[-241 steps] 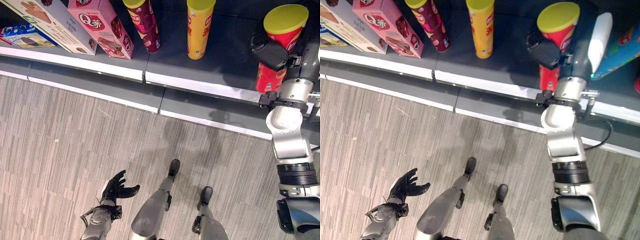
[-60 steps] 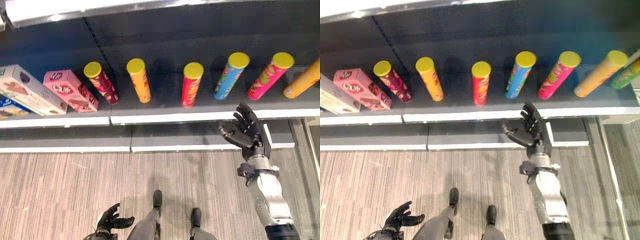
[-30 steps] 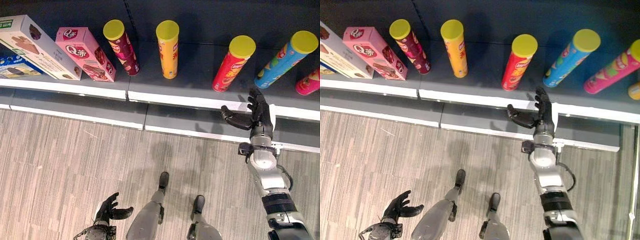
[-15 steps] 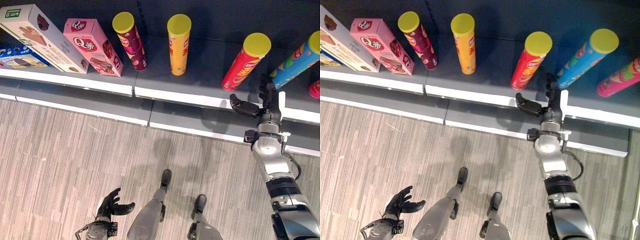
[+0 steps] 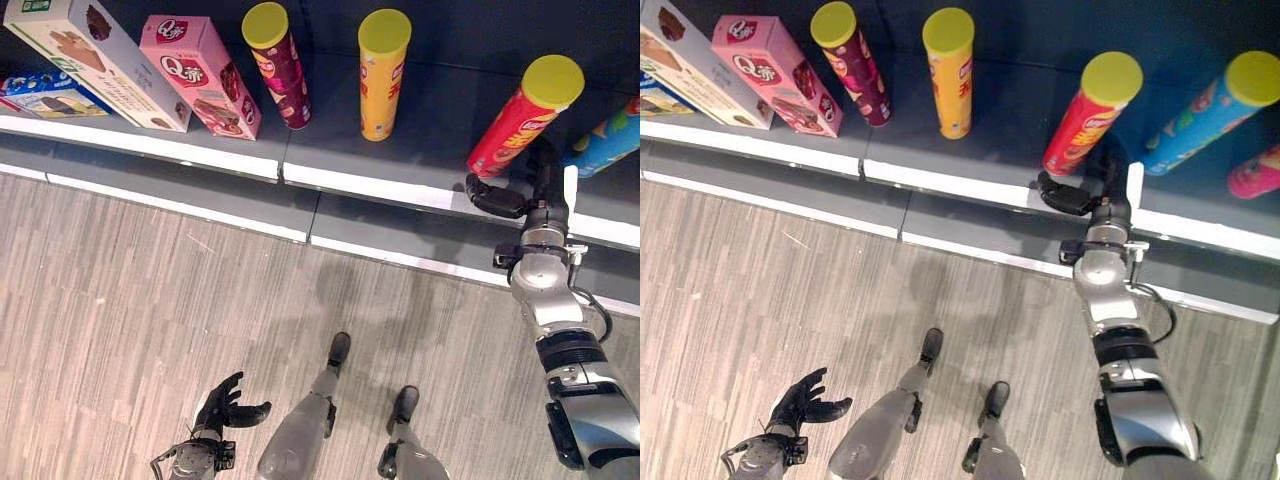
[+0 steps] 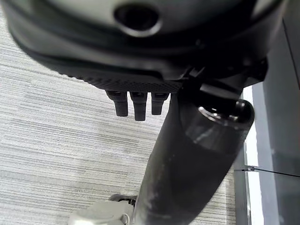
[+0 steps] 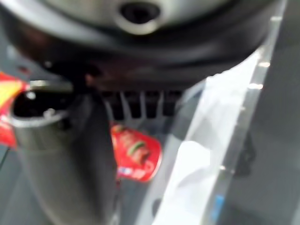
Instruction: Put the goods on the table back onto the shelves and tidy them up.
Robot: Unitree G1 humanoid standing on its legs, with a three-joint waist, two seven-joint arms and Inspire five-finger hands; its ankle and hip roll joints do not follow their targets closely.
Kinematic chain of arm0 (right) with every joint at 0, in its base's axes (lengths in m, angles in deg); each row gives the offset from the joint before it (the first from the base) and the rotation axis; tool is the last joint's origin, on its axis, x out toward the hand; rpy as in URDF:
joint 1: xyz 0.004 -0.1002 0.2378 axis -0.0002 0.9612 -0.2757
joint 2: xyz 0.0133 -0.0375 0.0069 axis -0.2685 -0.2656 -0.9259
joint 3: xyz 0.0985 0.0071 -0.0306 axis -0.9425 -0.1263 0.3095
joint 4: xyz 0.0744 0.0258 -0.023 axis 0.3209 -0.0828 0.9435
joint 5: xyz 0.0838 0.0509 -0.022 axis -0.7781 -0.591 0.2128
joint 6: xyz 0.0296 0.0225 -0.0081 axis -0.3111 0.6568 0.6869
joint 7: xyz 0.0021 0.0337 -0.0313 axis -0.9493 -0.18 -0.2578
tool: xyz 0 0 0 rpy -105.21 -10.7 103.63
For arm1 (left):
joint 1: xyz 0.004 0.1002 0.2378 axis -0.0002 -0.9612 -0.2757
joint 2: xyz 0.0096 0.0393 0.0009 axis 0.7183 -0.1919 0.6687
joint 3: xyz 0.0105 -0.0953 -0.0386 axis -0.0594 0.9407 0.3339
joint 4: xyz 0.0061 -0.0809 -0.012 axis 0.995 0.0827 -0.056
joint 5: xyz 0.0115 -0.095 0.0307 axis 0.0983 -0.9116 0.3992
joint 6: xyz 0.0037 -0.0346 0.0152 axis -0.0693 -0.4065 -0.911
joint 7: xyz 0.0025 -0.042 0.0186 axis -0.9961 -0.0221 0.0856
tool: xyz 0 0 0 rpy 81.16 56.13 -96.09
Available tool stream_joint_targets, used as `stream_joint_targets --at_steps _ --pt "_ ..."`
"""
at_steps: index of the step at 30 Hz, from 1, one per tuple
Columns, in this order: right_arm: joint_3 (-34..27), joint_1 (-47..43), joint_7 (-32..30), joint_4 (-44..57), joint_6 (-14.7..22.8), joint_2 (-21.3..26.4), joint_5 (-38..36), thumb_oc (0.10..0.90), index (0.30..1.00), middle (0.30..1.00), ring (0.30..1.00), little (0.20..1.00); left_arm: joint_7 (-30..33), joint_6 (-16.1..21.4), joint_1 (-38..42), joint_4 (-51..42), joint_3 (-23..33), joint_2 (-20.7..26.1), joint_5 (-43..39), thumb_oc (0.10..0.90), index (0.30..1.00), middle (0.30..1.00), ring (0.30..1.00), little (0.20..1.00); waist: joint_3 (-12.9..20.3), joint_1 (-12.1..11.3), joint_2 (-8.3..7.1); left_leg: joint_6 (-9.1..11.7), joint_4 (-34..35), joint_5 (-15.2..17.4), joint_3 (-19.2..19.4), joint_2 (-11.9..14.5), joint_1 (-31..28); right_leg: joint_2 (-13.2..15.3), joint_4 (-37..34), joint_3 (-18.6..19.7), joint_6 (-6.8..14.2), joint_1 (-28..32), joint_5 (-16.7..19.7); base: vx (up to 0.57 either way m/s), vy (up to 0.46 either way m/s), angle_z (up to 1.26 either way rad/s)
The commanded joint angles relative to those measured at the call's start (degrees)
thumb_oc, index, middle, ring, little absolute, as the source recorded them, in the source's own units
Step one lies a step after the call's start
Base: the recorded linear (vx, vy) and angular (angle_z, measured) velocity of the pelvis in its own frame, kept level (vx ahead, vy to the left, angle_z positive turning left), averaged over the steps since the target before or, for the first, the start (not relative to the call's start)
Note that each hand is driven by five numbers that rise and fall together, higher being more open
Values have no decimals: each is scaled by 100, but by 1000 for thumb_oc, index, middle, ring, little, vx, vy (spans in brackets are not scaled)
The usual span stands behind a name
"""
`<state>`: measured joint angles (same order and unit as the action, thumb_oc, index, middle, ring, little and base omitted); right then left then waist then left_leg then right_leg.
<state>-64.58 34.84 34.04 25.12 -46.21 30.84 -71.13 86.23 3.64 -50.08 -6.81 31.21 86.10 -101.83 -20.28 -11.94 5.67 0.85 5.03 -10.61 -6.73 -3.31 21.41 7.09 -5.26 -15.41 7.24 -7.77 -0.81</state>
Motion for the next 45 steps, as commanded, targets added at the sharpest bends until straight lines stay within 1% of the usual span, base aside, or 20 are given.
stream_joint_targets --at_steps 1,15,27,43,45 --pt "215 -532 -221 194 391 581 -90 800 900 900 900 900 150 241 -185 -19 -141 364 -207 800 900 900 900 900 318 -76 -159 568 -66 502 -117 278 -59 739 172 104 521 -156 286 5 13 3" --pt "260 -552 -238 141 343 450 -48 800 900 900 900 900 173 232 -167 8 -174 352 -256 800 900 900 900 900 332 -88 -183 571 -51 501 -162 253 -63 774 180 -5 524 -114 273 0 0 0" --pt "403 -685 -215 51 316 377 -23 800 900 900 900 900 189 230 -132 16 -187 351 -274 800 900 900 900 900 327 -106 -201 564 -42 502 -178 253 -57 771 173 -6 526 -109 273 0 -1 1" --pt "569 -803 -182 57 277 399 114 800 900 900 900 900 212 241 -121 20 -185 365 -287 800 900 900 900 900 325 -125 -217 557 -50 505 -195 262 -39 761 177 3 521 -125 259 0 0 0" --pt "565 -808 -291 26 260 376 222 800 900 900 900 900 227 237 -124 11 -194 362 -264 800 900 900 900 900 327 -120 -215 555 -49 508 -206 258 -46 757 184 2 523 -123 256 0 0 0"
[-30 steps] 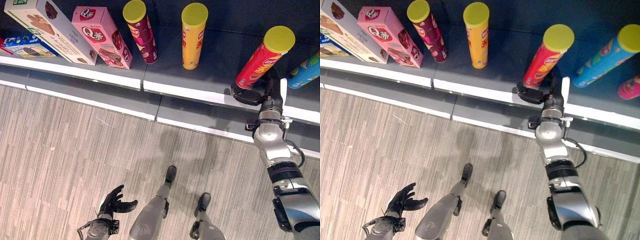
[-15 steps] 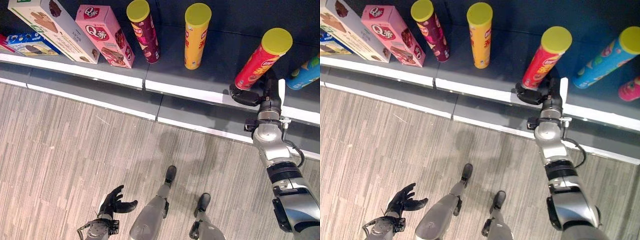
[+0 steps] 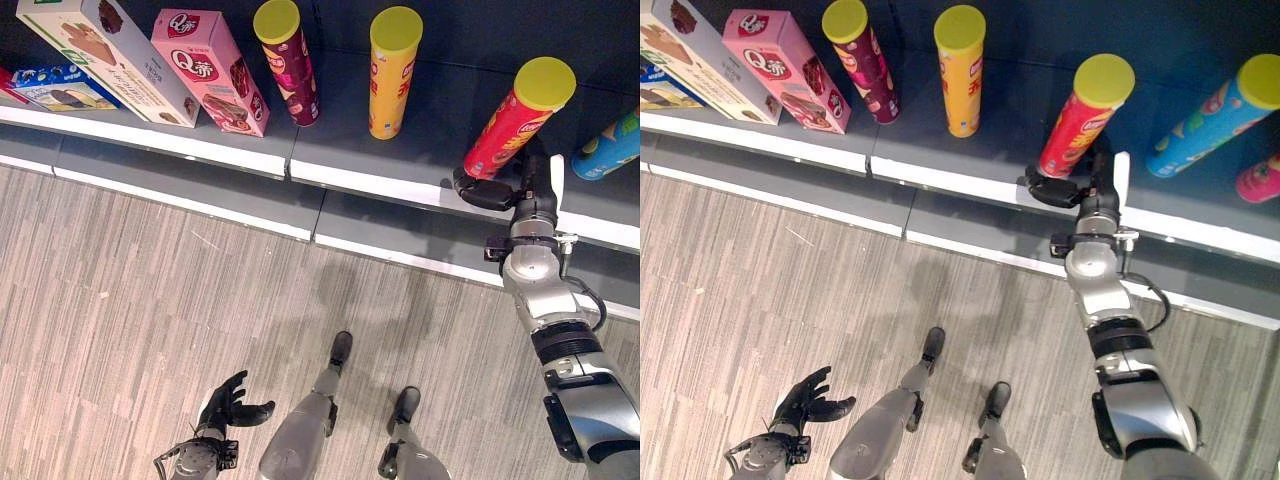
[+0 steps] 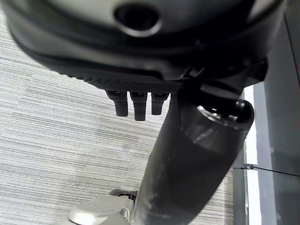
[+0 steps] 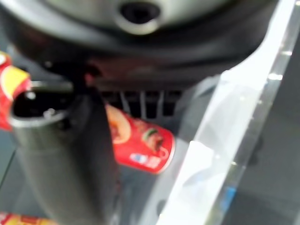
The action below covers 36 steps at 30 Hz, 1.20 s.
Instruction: Put the goods on the table back onto the shelves and tidy them up.
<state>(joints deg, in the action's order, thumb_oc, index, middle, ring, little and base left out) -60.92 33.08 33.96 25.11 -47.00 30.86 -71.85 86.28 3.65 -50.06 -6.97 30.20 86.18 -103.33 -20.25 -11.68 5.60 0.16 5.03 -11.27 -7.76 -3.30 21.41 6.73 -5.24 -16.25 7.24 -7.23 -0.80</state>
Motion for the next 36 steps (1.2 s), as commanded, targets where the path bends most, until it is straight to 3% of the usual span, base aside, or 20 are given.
stream_joint_targets --at_steps 1,11,14,22,26,29,31,32,36 --pt "187 -618 -322 36 334 374 336 800 900 900 900 900 225 234 -127 27 -89 351 -115 800 900 900 900 900 324 -142 -207 622 -47 574 -103 257 -50 795 183 87 524 -176 255 0 0 0" --pt "-357 -50 -730 1560 236 615 1338 800 900 900 900 900 271 143 -107 92 102 364 106 800 900 900 900 900 449 -30 -324 609 -79 636 -69 313 -163 776 197 123 532 -79 206 -4 -6 0" --pt "-700 470 -744 2253 228 574 1663 800 900 900 900 900 223 38 -114 248 225 354 269 800 900 900 900 900 609 79 -433 617 -70 660 -30 350 -303 765 194 94 532 60 183 -2 -11 -1" --pt "-1316 1363 -677 3140 216 451 1942 800 900 900 900 900 244 -61 -96 549 462 285 460 800 900 900 900 900 812 288 -573 613 -53 718 107 422 -562 759 174 102 529 261 160 6 -2 -2" --pt "-1842 2095 -463 3970 370 285 1858 800 900 900 900 900 219 -110 -85 648 607 228 560 800 900 900 900 900 961 505 -649 606 -43 783 234 473 -757 741 163 184 526 367 148 31 7 -9" --pt "-2495 3048 -55 4731 614 -51 1436 800 900 900 900 900 208 -132 -52 739 876 151 601 800 900 900 900 900 1150 841 -711 596 -18 878 490 538 -1004 710 128 384 557 408 198 34 35 -24" --pt "-2597 3200 17 4836 653 -140 1326 800 900 900 900 900 196 -125 -65 734 900 140 596 800 900 900 900 900 1173 878 -718 585 -19 900 556 546 -1056 704 118 444 563 404 216 19 40 -30" --pt "-2758 3456 64 4900 692 -281 1218 800 900 900 900 900 200 -130 -66 741 979 92 630 800 900 900 900 900 1208 1038 -729 548 -34 966 681 566 -1163 697 109 594 588 372 262 13 60 -66" --pt "-3108 3851 129 5006 739 -618 1033 800 900 900 900 900 141 -119 -99 712 993 26 723 800 900 900 900 900 1228 1272 -775 394 -77 1121 1041 571 -1414 706 145 1071 649 224 396 2 104 -72"
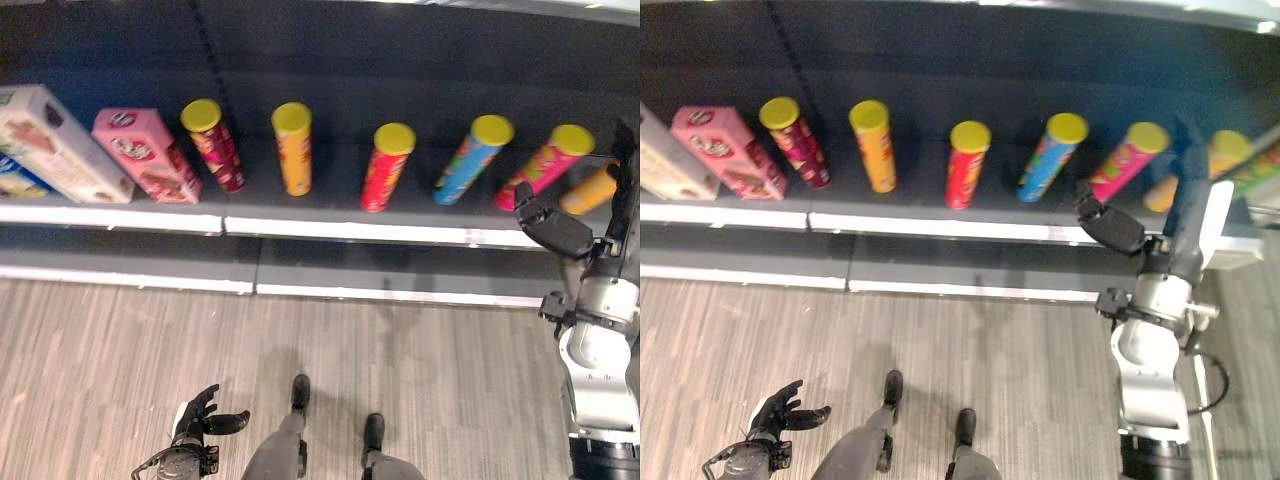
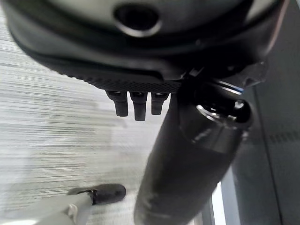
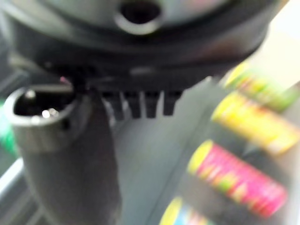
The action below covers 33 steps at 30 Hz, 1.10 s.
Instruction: Put the goods on the table back onto the shelves and tidy them up.
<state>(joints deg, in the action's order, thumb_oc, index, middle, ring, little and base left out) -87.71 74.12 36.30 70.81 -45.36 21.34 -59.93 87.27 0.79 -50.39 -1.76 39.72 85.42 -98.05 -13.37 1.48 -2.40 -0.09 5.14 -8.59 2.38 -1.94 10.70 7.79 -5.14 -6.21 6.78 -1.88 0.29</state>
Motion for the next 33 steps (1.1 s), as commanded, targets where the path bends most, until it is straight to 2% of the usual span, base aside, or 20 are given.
stream_joint_targets --at_steps 1,6,7,8,10,12,13,17,18,19,20,21,23,24,25,26,27,28,30,33 --pt "-494 -179 -110 426 568 289 -163 800 900 900 900 900 27 174 -49 181 24 90 219 800 900 900 900 900 529 12 9 386 -119 906 138 422 -398 599 143 200 722 -374 333 -15 129 -83" --pt "-510 -230 -257 223 540 385 -50 800 900 900 900 900 -56 194 56 105 -95 142 374 800 900 900 900 900 377 120 -48 312 -303 1089 825 550 -566 512 305 527 822 -812 688 -71 47 -109" --pt "-476 -317 -330 123 537 491 -49 800 900 900 900 900 -111 178 89 28 -139 221 381 800 900 900 900 900 292 61 -27 313 -415 1113 1059 686 -578 575 478 138 822 -912 678 -210 -109 -195" --pt "-395 -410 -344 28 509 762 -51 800 900 900 900 900 -153 133 103 -170 -134 362 354 800 900 900 900 900 237 -83 24 394 -503 1053 1458 976 -589 923 660 -1114 728 -709 550 -159 -113 -195" --pt "-308 -394 -262 -126 413 1007 -40 800 900 900 900 900 -130 125 127 -180 -40 398 273 800 900 900 900 900 314 -155 -50 515 -492 1085 1754 1152 -731 1039 687 -1626 739 -459 470 -51 -127 -152" --pt "-322 -341 -248 -300 396 1180 -84 800 900 900 900 900 -154 132 115 -177 -8 408 237 800 900 900 900 900 360 -213 -143 566 -507 1060 1897 1191 -788 1013 540 -1704 747 -357 475 17 -200 -129" --pt "-463 -204 -183 -442 288 1337 -111 800 900 900 900 900 -186 113 87 -122 79 405 286 800 900 900 900 900 490 -214 -265 685 -551 980 2021 1343 -844 895 387 -1694 759 -249 433 54 -227 -92" --pt "-576 -77 -70 -697 279 1906 -185 800 900 900 900 900 -234 107 -12 -62 151 400 223 800 900 900 900 900 561 -226 -258 956 -559 764 2162 1805 -1086 525 386 -1704 630 -69 207 99 -406 -36" --pt "-672 12 -43 -851 317 2313 -258 800 900 900 900 900 -289 88 -30 -6 193 405 215 800 900 900 900 900 550 -191 -230 1141 -947 419 2163 2321 -1090 95 321 -1731 388 218 -136 67 -539 -69" --pt "-678 16 -42 -860 326 2325 -265 800 900 900 900 900 -289 89 -27 -4 187 399 217 800 900 900 900 900 537 -193 -207 1168 -968 413 2146 2359 -1090 59 310 -1740 365 240 -146 97 -625 -21" --pt "-793 78 -54 -951 320 2565 -296 800 900 900 900 900 -312 45 -17 27 210 411 218 800 900 900 900 900 457 -224 -216 1241 -1611 -163 2034 2688 -936 -229 246 -1729 154 457 -316 40 -275 -10" --pt "-793 67 -55 -969 327 2584 -303 800 900 900 900 900 -313 45 -8 28 207 402 218 800 900 900 900 900 437 -220 -182 1278 -1677 -159 1990 2746 -904 -280 232 -1739 124 477 -326 43 -347 2" --pt "-553 -214 -44 -1035 307 2759 -290 800 900 900 900 900 -309 53 -35 59 187 398 209 800 900 900 900 900 364 -334 -273 1025 -2289 126 1497 2523 -700 -360 262 -1589 17 487 -420 -23 -234 -29" --pt "-300 -624 -21 -1105 309 2983 -309 800 900 900 900 900 -305 77 -83 65 124 331 171 800 900 900 900 900 324 -593 -434 654 -2371 786 752 1627 -407 -374 207 -1284 -8 517 -300 -30 -184 -68" --pt "-258 -672 -26 -1132 316 2993 -310 800 900 900 900 900 -304 79 -84 67 143 324 171 800 900 900 900 900 320 -574 -437 635 -2395 812 759 1615 -402 -360 203 -1282 7 523 -299 37 -143 -104" --pt "-92 -883 -3 -1221 330 3094 -323 800 900 900 900 900 -309 103 -99 68 103 294 154 800 900 900 900 900 332 -635 -453 548 -2205 1095 604 1311 -445 -381 167 -1124 45 557 -282 169 -53 -128" --pt "213 -1289 -8 -1373 378 3242 -389 800 900 900 900 900 -335 141 -104 -10 -90 260 133 800 900 900 900 900 368 -777 -390 411 -1800 1228 218 671 -381 -466 125 -813 72 567 -250 160 -62 -110" --pt "247 -1329 -12 -1394 384 3250 -391 800 900 900 900 900 -334 141 -103 -11 -76 253 133 800 900 900 900 900 380 -756 -401 402 -1764 1186 220 652 -371 -449 126 -816 75 542 -239 160 -35 -58" --pt "725 -1922 -36 -1551 441 3247 -460 800 900 900 900 900 -401 164 -82 -79 -346 221 111 800 900 900 900 900 429 -995 -179 312 -1088 785 -379 -145 -28 -745 64 -415 64 626 -200 199 -47 -58" --pt "1093 -2435 -139 -1805 447 3181 -533 800 900 900 900 900 -442 171 -73 -121 -494 208 20 800 900 900 900 900 423 -1124 21 469 -640 285 -304 -376 449 -1037 34 -170 -48 867 -378 210 -34 -73"
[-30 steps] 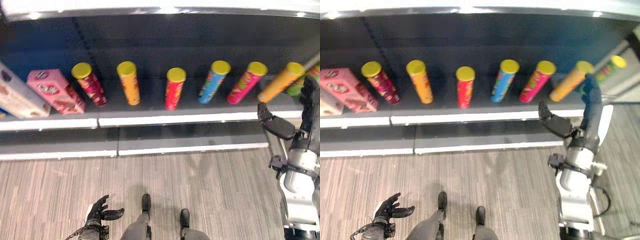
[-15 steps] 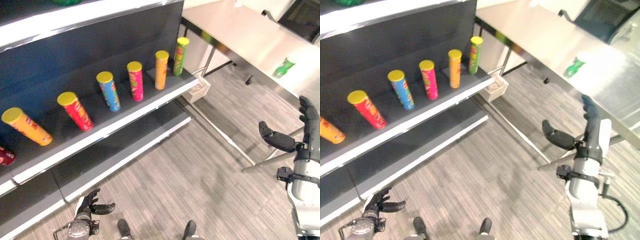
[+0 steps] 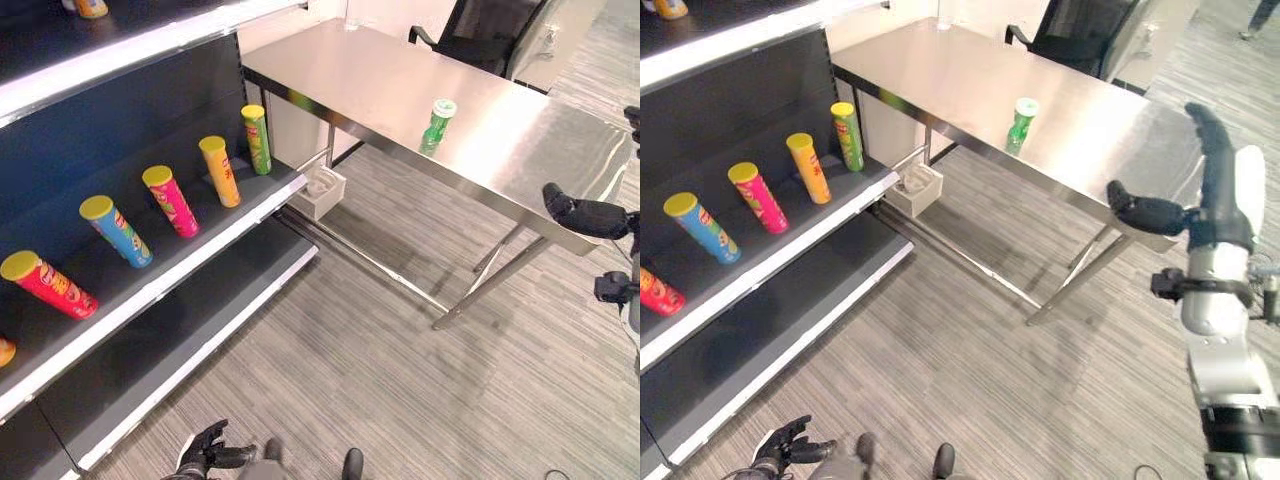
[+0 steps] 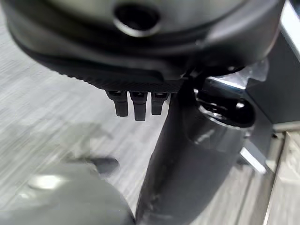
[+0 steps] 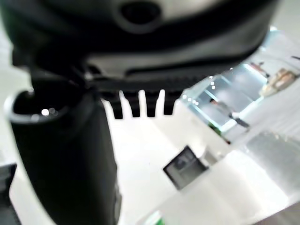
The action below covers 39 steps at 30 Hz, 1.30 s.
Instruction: Put the goods on the table back onto the shelves and tidy them up.
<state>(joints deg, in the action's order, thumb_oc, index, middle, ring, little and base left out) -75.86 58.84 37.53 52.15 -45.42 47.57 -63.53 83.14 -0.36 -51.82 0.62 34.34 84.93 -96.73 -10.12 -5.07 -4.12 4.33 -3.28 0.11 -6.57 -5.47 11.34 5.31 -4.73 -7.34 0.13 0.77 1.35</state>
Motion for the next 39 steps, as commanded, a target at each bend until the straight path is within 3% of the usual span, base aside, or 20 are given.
stream_joint_targets --at_steps 1,4,6,7,9,10,11,12,13,16,18,19,21,24,25,26,32,35,37,39 --pt "25 -1055 -318 -19 419 532 -127 800 900 900 900 900 -42 267 60 -355 25 251 -111 800 900 900 900 900 64 -517 255 90 233 -693 801 16 485 -862 12 7 564 691 -580 203 -4 -115" --pt "220 -1164 -294 57 342 392 7 800 900 900 900 900 -46 244 -23 -382 118 210 -115 800 900 900 900 900 164 -578 354 -93 385 -790 1023 131 154 -924 64 116 547 916 -765 228 70 -66" --pt "192 -1045 -259 155 287 318 149 800 900 900 900 900 -21 219 -57 -311 184 179 -92 800 900 900 900 900 316 -537 265 -202 400 -753 1058 126 -63 -780 249 117 533 1028 -988 410 126 -5" --pt "170 -988 -260 160 213 299 266 800 900 900 900 900 -19 203 -67 -323 205 184 -116 800 900 900 900 900 391 -555 154 -338 377 -610 1127 111 -283 -580 785 93 571 983 -1191 437 125 -27" --pt "7 -845 -255 236 146 236 370 800 900 900 900 900 -29 154 -9 -315 199 204 -93 800 900 900 900 900 378 -522 123 -458 332 -416 1109 75 -536 -404 1764 61 792 709 -1154 279 85 -38" --pt "-15 -823 -253 252 139 232 374 800 900 900 900 900 -29 152 -6 -315 193 209 -92 800 900 900 900 900 373 -530 113 -464 327 -413 1112 63 -533 -387 1836 62 800 676 -1193 101 94 -16" --pt "-192 -796 -343 396 84 221 476 800 900 900 900 900 23 112 119 -346 140 253 -118 800 900 900 900 900 174 -354 165 -598 262 -324 985 -6 -740 -161 3182 98 1016 32 -538 -1 105 10" --pt "-293 -824 -478 438 109 164 458 800 900 900 900 900 94 101 253 -386 73 340 -154 800 900 900 900 900 20 -166 322 -665 252 -249 844 86 -886 -85 4090 126 949 -544 -389 15 108 41" --pt "-328 -825 -504 427 105 169 492 800 900 900 900 900 109 99 253 -439 94 342 -159 800 900 900 900 900 23 -147 357 -670 263 -220 803 100 -919 29 4219 110 898 -711 -497 37 25 79" --pt "-492 -878 -564 411 129 292 456 800 900 900 900 900 147 146 350 -434 104 347 -193 800 900 900 900 900 82 -105 446 -545 349 -25 624 231 -1028 522 3309 -93 826 -862 -716 132 -101 44" --pt "-598 -918 -632 395 150 409 387 800 900 900 900 900 167 168 393 -389 95 340 -185 800 900 900 900 900 98 -47 387 -454 394 142 543 207 -1147 830 2215 -149 960 -982 -416 209 -193 15" --pt "-701 -861 -670 414 122 481 383 800 900 900 900 900 135 157 375 -351 112 324 -128 800 900 900 900 900 102 94 351 -412 467 281 397 186 -1371 831 1086 -23 1168 -1014 55 316 -222 3" --pt "-823 -739 -703 440 76 508 460 800 900 900 900 900 123 161 335 -347 153 302 -55 800 900 900 900 900 65 183 294 -392 531 417 246 200 -1634 707 545 327 1342 -1209 394 285 -138 5" --pt "-977 -489 -697 479 15 568 562 800 900 900 900 900 108 140 338 -312 167 304 46 800 900 900 900 900 27 266 196 -373 636 492 73 194 -1873 536 356 704 1408 -1250 562 248 -133 46" --pt "-1229 -228 -675 459 -24 555 619 800 900 900 900 900 90 149 322 -291 173 289 101 800 900 900 900 900 97 270 21 -354 658 578 -51 120 -1995 583 262 711 1410 -1030 697 214 -162 94" --pt "-1352 -133 -703 502 -11 549 597 800 900 900 900 900 93 152 331 -265 181 262 98 800 900 900 900 900 121 309 -17 -333 669 591 -113 163 -2040 573 326 782 1457 -1016 819 243 -158 92" --pt "-1603 95 -499 455 120 736 255 800 900 900 900 900 -10 149 162 -300 73 192 59 800 900 900 900 900 370 351 -41 -118 791 595 -214 634 -2069 482 269 267 1333 -713 683 154 -215 33" --pt "-1609 147 -416 444 141 785 182 800 900 900 900 900 -28 145 133 -324 63 188 23 800 900 900 900 900 394 361 -33 -57 754 618 -243 731 -2076 430 321 214 1280 -690 593 94 -157 19" --pt "-1531 154 -186 373 286 902 -235 800 900 900 900 900 -90 149 76 -534 -18 225 -75 800 900 900 900 900 300 314 -57 259 -93 571 -242 1010 -1687 246 281 -7 1050 -394 261 142 -350 23" --pt "-1524 155 -138 333 301 948 -340 800 900 900 900 900 -140 130 50 -646 -45 239 -141 800 900 900 900 900 231 303 -61 352 -645 524 -269 1046 -1431 189 251 -86 985 -266 158 42 -169 39"
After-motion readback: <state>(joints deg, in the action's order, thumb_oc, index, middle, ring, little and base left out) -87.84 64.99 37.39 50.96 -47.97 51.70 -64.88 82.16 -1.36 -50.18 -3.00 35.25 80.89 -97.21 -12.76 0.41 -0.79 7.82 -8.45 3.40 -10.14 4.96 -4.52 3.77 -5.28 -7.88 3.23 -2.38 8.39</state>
